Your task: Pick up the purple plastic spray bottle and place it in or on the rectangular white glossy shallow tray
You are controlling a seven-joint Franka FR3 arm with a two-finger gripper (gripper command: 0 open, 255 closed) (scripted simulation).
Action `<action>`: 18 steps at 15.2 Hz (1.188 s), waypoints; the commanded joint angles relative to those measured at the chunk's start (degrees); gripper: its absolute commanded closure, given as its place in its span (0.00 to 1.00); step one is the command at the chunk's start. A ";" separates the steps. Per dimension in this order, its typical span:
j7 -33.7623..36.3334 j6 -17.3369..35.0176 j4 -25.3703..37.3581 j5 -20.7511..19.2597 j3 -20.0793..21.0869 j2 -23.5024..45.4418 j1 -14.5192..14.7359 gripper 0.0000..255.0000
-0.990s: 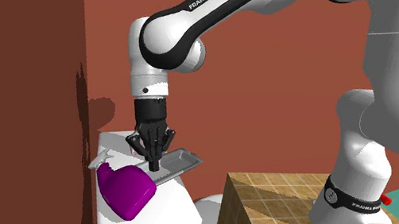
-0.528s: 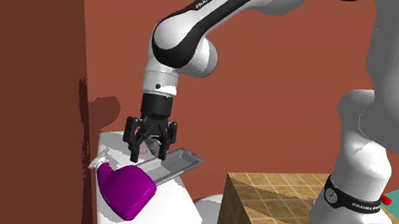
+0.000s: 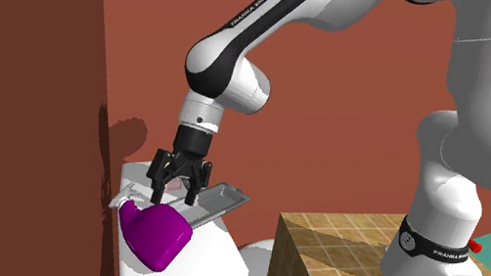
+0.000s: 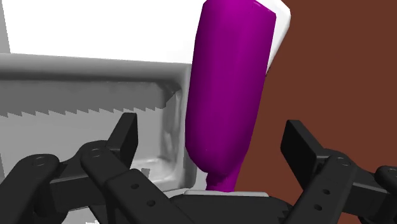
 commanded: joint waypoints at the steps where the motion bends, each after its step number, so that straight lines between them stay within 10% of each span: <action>1: -0.51 0.95 0.13 0.81 0.38 0.99 0.19 0.00; 8: -0.51 0.95 0.13 0.81 0.39 0.99 0.19 0.00; 9: -0.51 0.95 0.13 0.81 0.39 1.00 0.19 1.00; 18: -0.51 0.95 0.13 0.81 0.38 0.99 0.19 1.00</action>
